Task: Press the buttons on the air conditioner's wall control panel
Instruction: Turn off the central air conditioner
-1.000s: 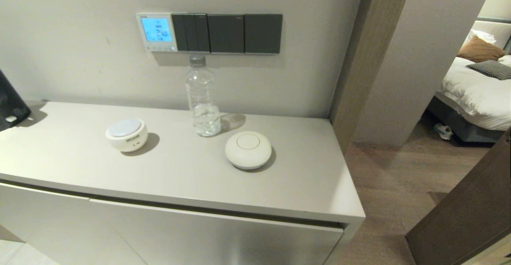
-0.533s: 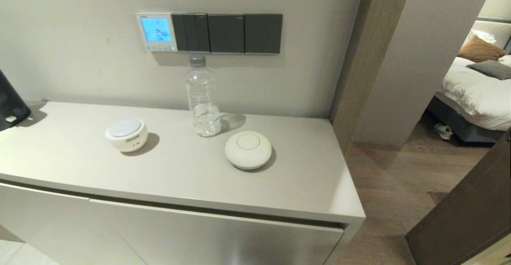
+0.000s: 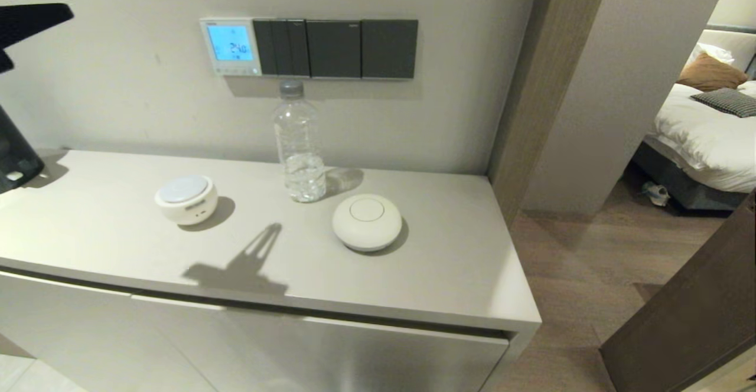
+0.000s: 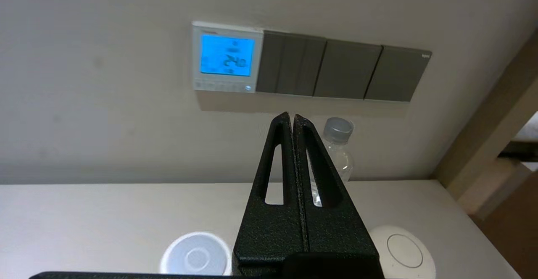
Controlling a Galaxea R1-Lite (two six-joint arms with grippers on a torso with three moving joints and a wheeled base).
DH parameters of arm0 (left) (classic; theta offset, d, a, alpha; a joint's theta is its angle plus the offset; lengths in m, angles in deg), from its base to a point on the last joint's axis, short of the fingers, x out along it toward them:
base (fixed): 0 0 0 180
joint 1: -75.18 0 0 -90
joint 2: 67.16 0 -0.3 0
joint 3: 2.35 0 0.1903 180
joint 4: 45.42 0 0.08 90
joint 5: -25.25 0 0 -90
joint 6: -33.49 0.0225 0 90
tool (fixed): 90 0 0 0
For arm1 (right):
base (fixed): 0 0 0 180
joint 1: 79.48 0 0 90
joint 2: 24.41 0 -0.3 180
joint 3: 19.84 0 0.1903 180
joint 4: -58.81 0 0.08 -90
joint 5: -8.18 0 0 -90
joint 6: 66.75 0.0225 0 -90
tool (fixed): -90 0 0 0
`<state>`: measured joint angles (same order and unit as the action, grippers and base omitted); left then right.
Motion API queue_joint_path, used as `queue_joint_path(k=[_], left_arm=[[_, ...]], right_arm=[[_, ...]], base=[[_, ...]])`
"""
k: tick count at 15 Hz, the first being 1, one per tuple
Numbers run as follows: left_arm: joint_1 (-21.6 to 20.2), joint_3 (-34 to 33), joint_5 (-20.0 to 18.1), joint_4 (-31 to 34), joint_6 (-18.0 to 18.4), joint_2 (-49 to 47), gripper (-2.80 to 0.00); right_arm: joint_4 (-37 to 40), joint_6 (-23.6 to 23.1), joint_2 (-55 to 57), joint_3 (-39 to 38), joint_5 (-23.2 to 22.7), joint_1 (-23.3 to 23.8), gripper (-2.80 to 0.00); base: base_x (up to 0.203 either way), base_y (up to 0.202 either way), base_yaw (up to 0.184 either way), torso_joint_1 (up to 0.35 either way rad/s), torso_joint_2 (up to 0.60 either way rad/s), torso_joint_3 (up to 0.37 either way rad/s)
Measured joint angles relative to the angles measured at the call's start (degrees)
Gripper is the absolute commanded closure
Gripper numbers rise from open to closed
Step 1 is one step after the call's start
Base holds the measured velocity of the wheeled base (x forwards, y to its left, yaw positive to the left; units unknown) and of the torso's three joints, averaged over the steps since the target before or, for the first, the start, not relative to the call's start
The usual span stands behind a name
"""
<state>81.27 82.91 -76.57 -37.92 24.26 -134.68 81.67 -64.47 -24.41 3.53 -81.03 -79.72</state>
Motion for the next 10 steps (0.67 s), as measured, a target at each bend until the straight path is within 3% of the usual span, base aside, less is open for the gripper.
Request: queue_joint_path(k=[10], left_arm=[[5.21,7.13,0.58,-6.81,-0.46,-21.53,0.00]], right_arm=[[0.00,-0.01,0.00,0.00,-0.02,0.00,0.00]], base=[[0.000,0.000,0.000,0.000,0.00,0.000]])
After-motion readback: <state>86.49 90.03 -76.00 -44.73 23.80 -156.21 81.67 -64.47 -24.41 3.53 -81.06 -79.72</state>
